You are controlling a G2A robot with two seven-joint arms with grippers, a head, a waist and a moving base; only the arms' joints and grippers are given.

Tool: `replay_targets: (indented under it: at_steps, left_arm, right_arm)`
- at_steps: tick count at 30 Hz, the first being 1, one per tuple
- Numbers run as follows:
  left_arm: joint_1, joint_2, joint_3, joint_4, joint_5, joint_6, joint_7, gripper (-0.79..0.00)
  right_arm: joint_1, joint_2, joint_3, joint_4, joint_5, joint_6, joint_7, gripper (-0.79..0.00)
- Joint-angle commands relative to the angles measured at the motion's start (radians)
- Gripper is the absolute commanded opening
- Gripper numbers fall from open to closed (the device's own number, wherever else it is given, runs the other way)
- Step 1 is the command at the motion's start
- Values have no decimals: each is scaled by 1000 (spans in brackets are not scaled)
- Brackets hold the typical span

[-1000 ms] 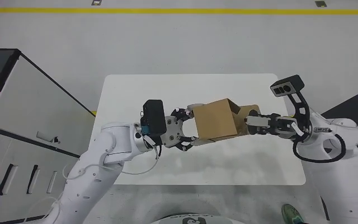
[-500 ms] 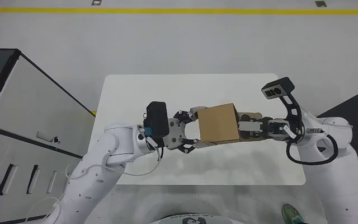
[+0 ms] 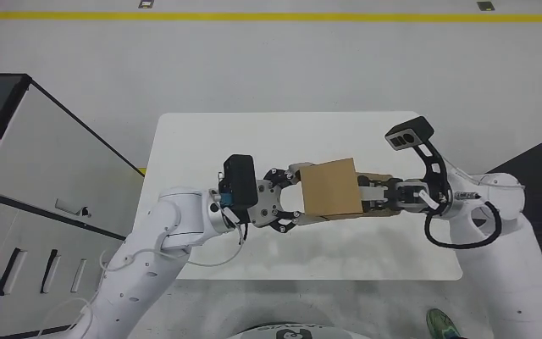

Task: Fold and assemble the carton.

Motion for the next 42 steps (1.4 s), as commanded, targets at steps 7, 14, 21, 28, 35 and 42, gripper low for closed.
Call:
replay_targets:
  at_steps: [7, 14, 21, 28, 35, 42]
  left_arm:
    - [-2, 0, 1, 0, 0, 4, 2, -785]
    - [-4, -1, 5, -2, 1, 5, 3, -785]
    - [-6, -1, 6, -5, 4, 9, -1, -785]
    - [1, 1, -2, -13, 1, 10, -7, -785]
    - [6, 3, -13, -18, 0, 7, -7, -785]
    - [11, 3, -6, -16, 7, 9, -3, -785]
  right_arm:
    - [0, 0, -5, 22, 40, 14, -13, -785]
    - [-1, 1, -10, 33, 50, 48, -23, -785]
    - [14, 2, -35, 27, 23, 72, -15, -785]
    - [26, 2, -50, 27, 22, 72, -14, -785]
    - [19, 7, -21, 37, 27, 73, -14, -785]
    - [14, 6, -42, 20, 26, 73, -12, -785]
